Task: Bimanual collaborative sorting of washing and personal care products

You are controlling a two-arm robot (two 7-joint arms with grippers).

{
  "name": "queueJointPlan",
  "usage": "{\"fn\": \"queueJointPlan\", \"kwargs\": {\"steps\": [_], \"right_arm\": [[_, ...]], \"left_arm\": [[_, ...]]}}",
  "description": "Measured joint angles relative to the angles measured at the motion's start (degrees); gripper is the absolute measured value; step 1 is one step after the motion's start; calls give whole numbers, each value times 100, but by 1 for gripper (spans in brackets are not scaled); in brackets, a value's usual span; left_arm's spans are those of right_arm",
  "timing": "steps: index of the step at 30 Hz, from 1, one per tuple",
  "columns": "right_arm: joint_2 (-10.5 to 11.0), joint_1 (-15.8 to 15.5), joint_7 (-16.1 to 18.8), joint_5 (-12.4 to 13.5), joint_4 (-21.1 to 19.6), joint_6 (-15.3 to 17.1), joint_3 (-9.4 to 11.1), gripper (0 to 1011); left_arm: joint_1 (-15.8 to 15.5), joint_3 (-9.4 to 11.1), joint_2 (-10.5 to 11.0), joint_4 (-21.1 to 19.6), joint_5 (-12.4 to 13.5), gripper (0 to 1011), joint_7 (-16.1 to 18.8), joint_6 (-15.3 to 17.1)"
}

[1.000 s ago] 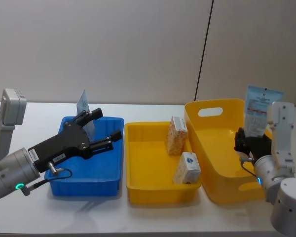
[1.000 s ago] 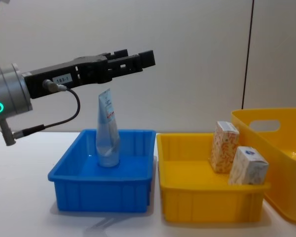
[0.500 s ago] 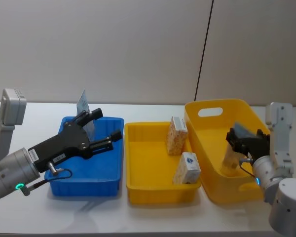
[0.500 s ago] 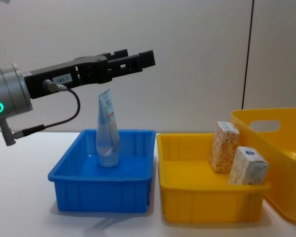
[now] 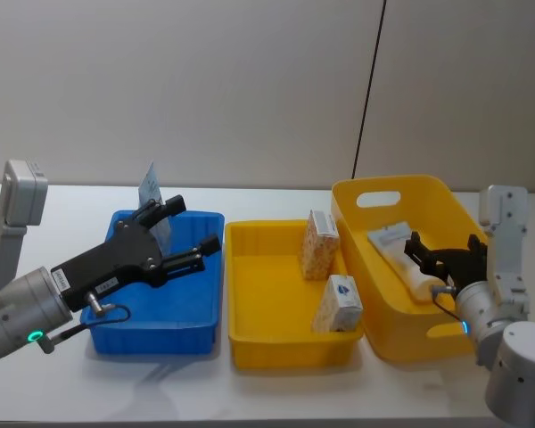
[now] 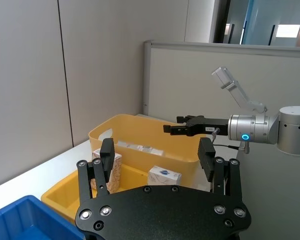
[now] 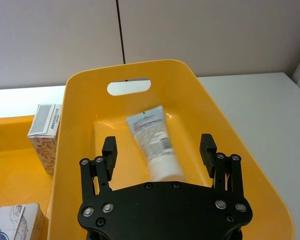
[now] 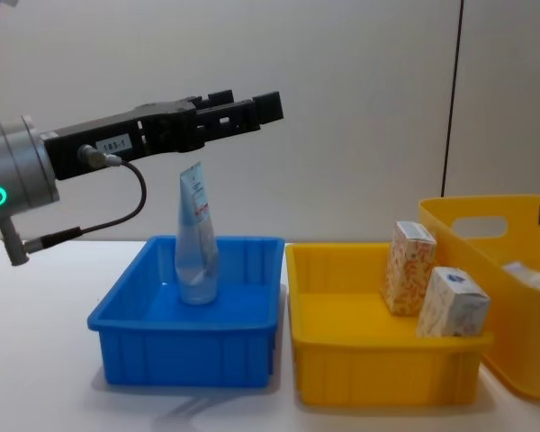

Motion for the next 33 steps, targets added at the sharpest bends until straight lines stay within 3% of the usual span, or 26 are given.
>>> {"fn": "queueJointPlan", "kwargs": {"steps": [6, 15, 33], "right_arm": [[-3, -5, 28, -1, -4, -41, 6, 1002], [1, -120, 270, 107, -176, -381, 63, 1002], [100, -678, 1338, 842, -1030, -1215, 245, 1002]], "left_arm": [[0, 0, 0, 0, 0, 1001, 0, 0], [0, 0, 0, 0, 0, 1001, 0, 0], [0, 0, 0, 0, 0, 1001, 0, 0]]}}
